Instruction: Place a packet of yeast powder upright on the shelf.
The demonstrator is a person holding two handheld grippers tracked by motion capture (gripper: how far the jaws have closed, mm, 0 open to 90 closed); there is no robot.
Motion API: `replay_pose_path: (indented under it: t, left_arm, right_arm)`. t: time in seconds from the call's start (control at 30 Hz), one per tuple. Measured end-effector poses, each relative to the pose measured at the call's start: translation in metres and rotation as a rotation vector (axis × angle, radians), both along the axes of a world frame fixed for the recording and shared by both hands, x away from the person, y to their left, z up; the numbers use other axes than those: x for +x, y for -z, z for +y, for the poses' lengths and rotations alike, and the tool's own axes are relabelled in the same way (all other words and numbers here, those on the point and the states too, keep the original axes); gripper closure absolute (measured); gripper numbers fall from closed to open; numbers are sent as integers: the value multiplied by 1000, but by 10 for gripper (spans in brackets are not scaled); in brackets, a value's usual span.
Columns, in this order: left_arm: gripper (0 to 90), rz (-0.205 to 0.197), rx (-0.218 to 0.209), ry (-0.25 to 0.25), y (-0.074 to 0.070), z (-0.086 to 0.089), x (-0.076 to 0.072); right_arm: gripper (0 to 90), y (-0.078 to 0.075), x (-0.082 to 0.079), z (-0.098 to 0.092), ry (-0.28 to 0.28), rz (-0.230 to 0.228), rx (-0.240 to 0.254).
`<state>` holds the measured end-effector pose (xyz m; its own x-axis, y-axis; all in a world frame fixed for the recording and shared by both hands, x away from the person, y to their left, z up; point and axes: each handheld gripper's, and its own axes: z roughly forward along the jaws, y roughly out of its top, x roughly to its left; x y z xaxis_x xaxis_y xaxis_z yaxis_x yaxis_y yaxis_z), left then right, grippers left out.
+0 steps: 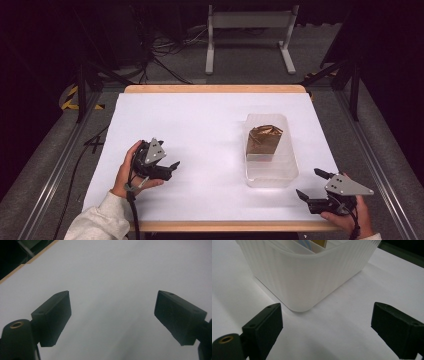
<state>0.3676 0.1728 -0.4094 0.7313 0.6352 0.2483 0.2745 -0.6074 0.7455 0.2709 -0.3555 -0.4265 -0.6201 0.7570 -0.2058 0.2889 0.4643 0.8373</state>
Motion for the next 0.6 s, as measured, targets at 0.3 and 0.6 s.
replay_pose_path:
  t: [0.3,0.6]
  left_arm:
    - [120,6,1,-64,15,30,-17]
    - [88,8,-2,-92,34,49,-32]
  right_arm:
    - [107,2,3,2,-1,7,-5]
    - [97,2,7,4,-11,5,-13]
